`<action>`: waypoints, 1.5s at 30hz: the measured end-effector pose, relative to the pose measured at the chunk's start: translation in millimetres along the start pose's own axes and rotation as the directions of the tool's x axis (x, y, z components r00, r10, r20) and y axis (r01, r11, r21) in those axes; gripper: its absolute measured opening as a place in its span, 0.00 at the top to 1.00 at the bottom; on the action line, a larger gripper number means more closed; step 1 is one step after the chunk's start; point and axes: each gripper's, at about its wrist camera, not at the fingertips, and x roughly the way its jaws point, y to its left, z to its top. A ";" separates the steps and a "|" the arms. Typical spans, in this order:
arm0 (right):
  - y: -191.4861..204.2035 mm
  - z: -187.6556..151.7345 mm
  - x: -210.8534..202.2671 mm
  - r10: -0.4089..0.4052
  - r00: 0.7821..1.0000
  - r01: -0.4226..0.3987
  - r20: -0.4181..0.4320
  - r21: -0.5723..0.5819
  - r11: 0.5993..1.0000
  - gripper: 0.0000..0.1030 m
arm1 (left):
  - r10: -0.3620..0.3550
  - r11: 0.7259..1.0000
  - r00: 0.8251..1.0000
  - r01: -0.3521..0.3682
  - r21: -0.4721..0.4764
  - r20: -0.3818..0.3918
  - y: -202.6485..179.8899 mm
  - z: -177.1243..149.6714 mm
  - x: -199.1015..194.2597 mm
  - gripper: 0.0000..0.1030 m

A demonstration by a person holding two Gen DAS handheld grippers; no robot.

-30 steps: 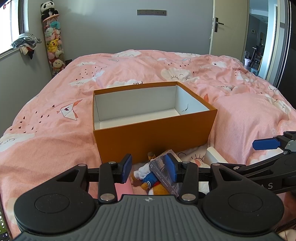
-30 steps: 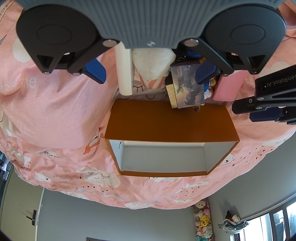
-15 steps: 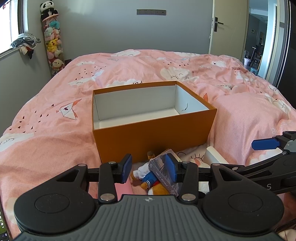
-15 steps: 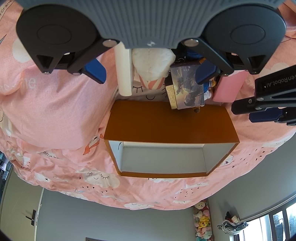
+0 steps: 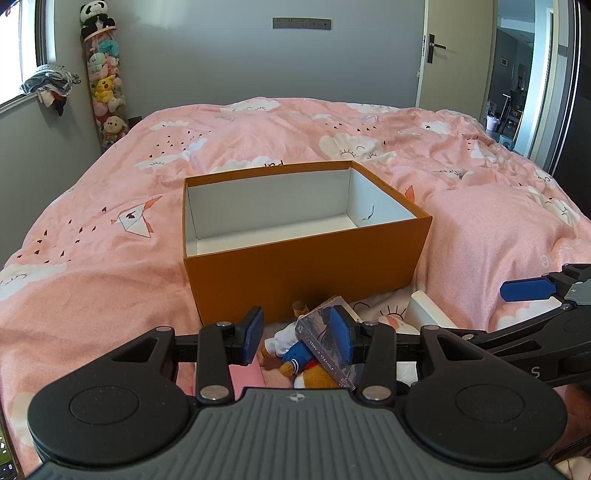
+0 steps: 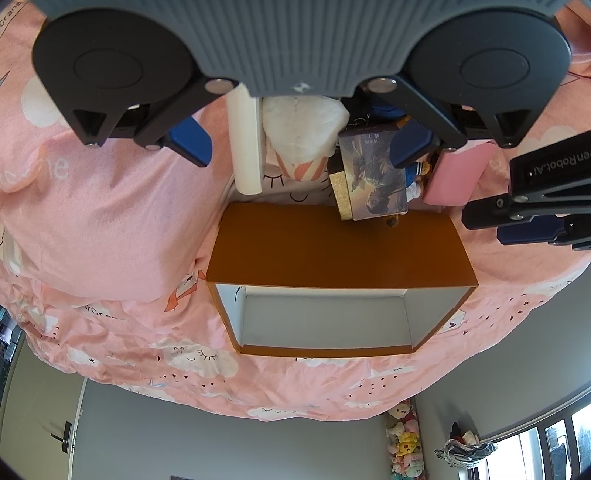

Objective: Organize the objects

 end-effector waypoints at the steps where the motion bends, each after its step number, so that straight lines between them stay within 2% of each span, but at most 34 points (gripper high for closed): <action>1: -0.5 -1.0 -0.1 0.000 1.000 0.000 0.000 0.001 1.000 0.01 | -0.001 1.000 1.000 0.001 0.000 0.000 0.0 0.0 0.1 0.51; 6: -7.1 1.8 2.0 0.010 1.000 -0.009 -0.023 0.024 1.000 0.01 | -0.050 0.999 0.999 0.050 -0.002 -0.003 1.5 -0.1 0.9 0.51; 9: -22.9 2.5 6.3 0.009 0.999 -0.005 -0.051 0.088 0.996 0.03 | -0.075 0.997 0.997 0.075 0.008 -0.010 1.2 1.2 3.6 0.51; 10: -27.6 2.8 8.1 0.007 0.998 -0.001 -0.063 0.101 0.995 0.12 | -0.082 0.997 0.997 0.082 0.014 -0.013 0.4 1.5 4.8 0.51; 11: -31.7 3.5 11.0 0.004 0.997 0.005 -0.081 0.109 0.994 0.27 | -0.092 0.995 0.996 0.092 0.021 -0.018 -0.5 1.9 6.5 0.51; 13: -39.7 4.0 18.0 0.009 0.992 0.008 -0.122 0.133 0.991 0.39 | -0.120 0.992 0.992 0.120 0.030 -0.030 -2.0 2.5 10.4 0.52; 15: -46.2 2.7 25.6 0.026 0.987 -0.001 -0.160 0.152 0.988 0.42 | -0.169 0.984 0.984 0.171 0.045 -0.056 -4.7 2.6 16.2 0.55; 17: -49.3 0.2 32.8 0.033 0.980 -0.003 -0.197 0.151 0.989 0.52 | -0.198 0.978 0.976 0.203 0.053 -0.090 -8.0 1.9 23.3 0.56; 19: -53.5 -2.8 40.1 0.042 0.971 -0.003 -0.236 0.163 0.987 0.57 | -0.224 0.970 0.967 0.233 0.067 -0.123 -11.8 1.9 30.6 0.57; 25: -70.6 -9.3 59.9 0.071 0.947 -0.004 -0.314 0.208 0.978 0.58 | -0.266 0.958 0.943 0.282 0.057 -0.198 -13.3 -0.6 49.3 0.58; 31: -97.5 -7.4 68.8 0.150 0.932 -0.041 -0.330 0.316 0.948 0.60 | -0.254 0.967 0.931 0.252 -0.043 -0.263 3.1 0.5 69.4 0.58; 34: -107.5 -11.3 78.2 0.221 0.911 -0.075 -0.347 0.387 0.919 0.62 | -0.243 0.970 0.927 0.228 -0.085 -0.287 9.7 1.0 77.3 0.58; 40: -116.7 -13.9 89.7 0.268 0.896 -0.097 -0.353 0.434 0.896 0.59 | -0.224 0.974 0.921 0.198 -0.110 -0.318 11.1 2.5 91.7 0.55; 42: -113.8 -14.4 92.6 0.261 0.894 -0.097 -0.363 0.413 0.905 0.59 | -0.221 0.975 0.917 0.197 -0.103 -0.333 8.8 2.5 96.9 0.54; 45: -106.5 -12.9 90.8 0.225 0.905 -0.089 -0.361 0.358 0.930 0.64 | -0.209 0.977 0.912 0.184 -0.104 -0.353 7.6 0.9 104.7 0.54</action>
